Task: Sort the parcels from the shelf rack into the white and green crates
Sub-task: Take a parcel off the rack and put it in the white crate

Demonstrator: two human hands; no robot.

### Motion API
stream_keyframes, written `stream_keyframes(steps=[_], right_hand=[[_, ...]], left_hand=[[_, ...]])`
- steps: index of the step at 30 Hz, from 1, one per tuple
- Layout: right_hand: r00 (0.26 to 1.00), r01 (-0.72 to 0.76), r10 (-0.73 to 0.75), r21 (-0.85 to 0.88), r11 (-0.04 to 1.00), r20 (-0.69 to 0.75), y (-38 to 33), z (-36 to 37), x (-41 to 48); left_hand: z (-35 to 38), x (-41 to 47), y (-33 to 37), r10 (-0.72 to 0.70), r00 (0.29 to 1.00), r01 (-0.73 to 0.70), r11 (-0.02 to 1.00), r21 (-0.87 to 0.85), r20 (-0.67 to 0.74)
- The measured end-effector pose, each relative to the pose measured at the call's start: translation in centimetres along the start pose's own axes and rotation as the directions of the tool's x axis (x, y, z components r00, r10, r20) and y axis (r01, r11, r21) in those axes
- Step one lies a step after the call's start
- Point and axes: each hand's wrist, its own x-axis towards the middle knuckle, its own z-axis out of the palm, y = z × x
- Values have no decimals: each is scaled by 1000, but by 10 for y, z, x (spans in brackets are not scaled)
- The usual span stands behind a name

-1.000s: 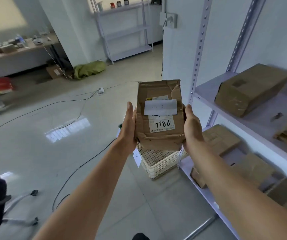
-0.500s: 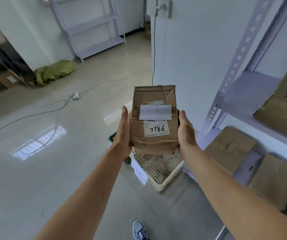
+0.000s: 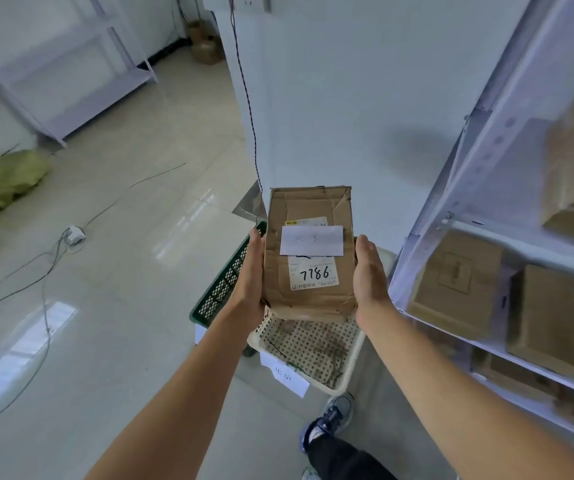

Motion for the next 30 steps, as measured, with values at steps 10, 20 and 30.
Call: stream_keyframes(steps=[10,20,30], right_hand=[[980,-91,87,-16,996,-177,42,29,111],[922,-227,221,19,974,-318,135,57,220],[851,-406,423,121,906,-311,319,52,358]], left_hand=[[-28,137,-9,-184,983,186,968,166,-29],[-70,274,-62,-352,936,325,866,381,1],[-130,439,-250,-509,860,439,698,566,-40]])
